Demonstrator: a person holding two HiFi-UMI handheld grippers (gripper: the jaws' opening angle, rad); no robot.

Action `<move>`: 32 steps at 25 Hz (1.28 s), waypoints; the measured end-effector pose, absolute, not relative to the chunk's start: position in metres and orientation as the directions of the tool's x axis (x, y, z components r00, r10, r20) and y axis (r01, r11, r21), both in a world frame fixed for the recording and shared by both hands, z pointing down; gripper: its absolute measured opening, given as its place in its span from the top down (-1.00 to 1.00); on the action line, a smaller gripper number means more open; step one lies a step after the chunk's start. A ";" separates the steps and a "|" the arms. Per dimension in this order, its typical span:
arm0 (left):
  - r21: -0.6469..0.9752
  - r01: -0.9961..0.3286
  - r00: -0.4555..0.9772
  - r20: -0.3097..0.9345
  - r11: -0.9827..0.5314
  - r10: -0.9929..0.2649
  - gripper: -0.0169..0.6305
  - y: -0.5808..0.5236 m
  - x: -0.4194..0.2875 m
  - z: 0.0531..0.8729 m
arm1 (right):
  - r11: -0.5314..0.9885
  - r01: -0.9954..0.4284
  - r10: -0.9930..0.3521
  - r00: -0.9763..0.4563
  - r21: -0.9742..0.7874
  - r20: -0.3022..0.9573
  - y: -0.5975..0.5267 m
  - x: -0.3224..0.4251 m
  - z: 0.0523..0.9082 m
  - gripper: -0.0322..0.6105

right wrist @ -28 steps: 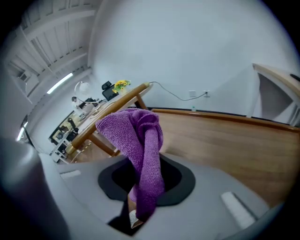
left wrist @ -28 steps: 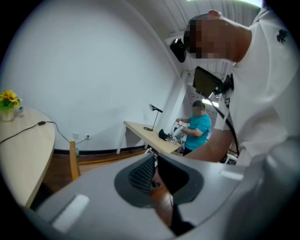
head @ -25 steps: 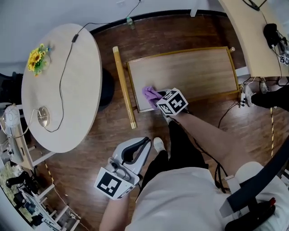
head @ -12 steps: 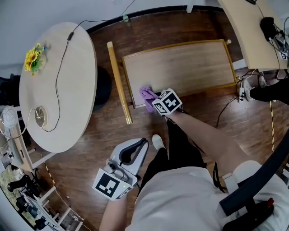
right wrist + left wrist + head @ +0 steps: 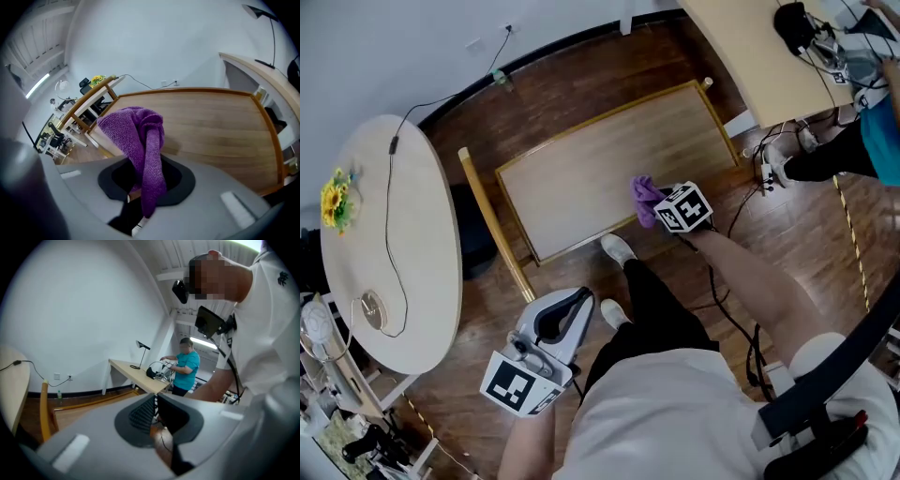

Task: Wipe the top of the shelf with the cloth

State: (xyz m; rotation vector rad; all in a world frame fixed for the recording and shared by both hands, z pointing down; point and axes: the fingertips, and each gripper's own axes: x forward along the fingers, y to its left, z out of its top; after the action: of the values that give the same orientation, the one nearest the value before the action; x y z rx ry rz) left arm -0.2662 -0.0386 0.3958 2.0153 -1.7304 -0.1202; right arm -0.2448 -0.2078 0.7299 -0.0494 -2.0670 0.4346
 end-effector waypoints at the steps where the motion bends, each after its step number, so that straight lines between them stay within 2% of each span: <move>1: 0.409 -0.907 0.212 0.235 -0.102 -0.949 0.88 -0.045 -0.266 0.396 | 0.936 -0.168 0.186 -0.509 -0.309 0.840 -0.225 -0.233 0.729 0.65; 13: 0.425 -0.889 0.296 0.248 -0.172 -0.922 0.88 -0.105 -0.270 0.400 | 0.924 -0.367 -0.046 -0.375 -0.103 0.926 -0.407 -0.094 0.726 0.65; 20: 0.426 -0.892 0.275 0.247 -0.151 -0.929 0.88 -0.115 -0.282 0.401 | 0.960 -0.280 -0.080 -0.240 0.010 0.968 -0.440 -0.032 0.725 0.65; 22: 0.423 -0.896 0.260 0.249 -0.136 -0.933 0.88 -0.113 -0.285 0.403 | 0.955 -0.295 -0.103 -0.209 0.038 0.973 -0.446 -0.017 0.725 0.65; 28: 0.388 -0.915 0.211 0.235 -0.108 -0.949 0.88 -0.087 -0.285 0.395 | 0.924 -0.382 -0.121 -0.254 0.016 0.959 -0.426 0.008 0.718 0.65; 32: 0.343 -0.935 0.171 0.214 -0.090 -0.962 0.88 -0.040 -0.266 0.386 | 0.929 -0.367 -0.109 -0.392 -0.047 0.913 -0.360 0.001 0.691 0.65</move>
State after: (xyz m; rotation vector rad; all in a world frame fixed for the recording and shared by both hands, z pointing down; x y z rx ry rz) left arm -0.2657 -0.0399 0.3857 2.0566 -1.7936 -0.0917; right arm 0.0014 -0.3605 0.6907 0.3435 -1.9687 0.2889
